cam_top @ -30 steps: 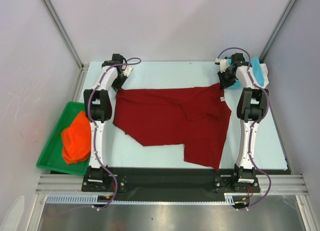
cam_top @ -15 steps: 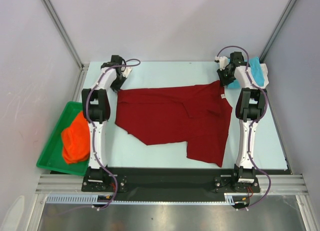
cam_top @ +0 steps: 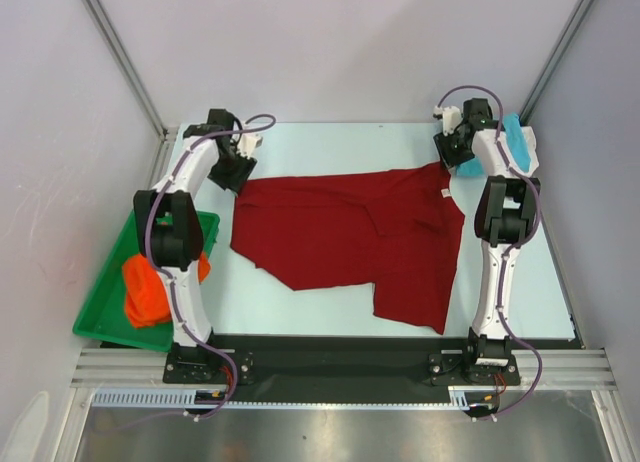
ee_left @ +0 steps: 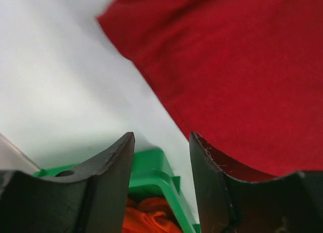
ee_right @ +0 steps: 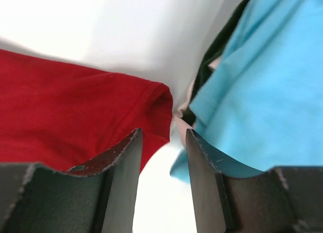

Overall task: Fold and stack the t-shirts
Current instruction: Fold the tshirt

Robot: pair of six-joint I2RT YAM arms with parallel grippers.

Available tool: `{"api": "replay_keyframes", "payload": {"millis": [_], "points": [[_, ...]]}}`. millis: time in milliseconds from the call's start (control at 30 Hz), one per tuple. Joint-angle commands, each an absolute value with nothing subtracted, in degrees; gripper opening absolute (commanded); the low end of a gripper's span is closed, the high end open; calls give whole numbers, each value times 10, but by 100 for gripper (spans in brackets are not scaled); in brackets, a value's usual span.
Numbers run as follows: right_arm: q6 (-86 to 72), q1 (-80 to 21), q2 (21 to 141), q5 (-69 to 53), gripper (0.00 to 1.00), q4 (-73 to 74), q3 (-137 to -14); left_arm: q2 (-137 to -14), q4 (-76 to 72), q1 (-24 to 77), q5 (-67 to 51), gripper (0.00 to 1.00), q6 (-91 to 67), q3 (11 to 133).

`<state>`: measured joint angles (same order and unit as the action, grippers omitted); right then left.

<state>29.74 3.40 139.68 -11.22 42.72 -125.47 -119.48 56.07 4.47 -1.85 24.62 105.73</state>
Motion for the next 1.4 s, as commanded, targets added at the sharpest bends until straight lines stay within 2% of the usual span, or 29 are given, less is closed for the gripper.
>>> {"api": "replay_keyframes", "payload": {"millis": [0,133,267,467,767,1067,1367], "points": [[289,26,1324,-128,46,424,-1250,-1158,554,67,-48,53,268,1007],[297,11,1320,-151,47,447,-1268,-1154,445,92,11,49,283,912],[283,3,1344,-168,47,489,-1299,-1186,415,95,34,46,271,920],[273,2,1339,-181,47,487,-1269,-1208,407,96,65,44,266,944],[274,2,1346,-184,46,483,-1261,-1154,428,96,62,31,292,961],[279,2,1358,-178,47,483,-1263,-1140,424,95,89,29,304,957],[285,-22,1355,-172,47,489,-1254,-1148,438,97,65,36,305,944]]}}
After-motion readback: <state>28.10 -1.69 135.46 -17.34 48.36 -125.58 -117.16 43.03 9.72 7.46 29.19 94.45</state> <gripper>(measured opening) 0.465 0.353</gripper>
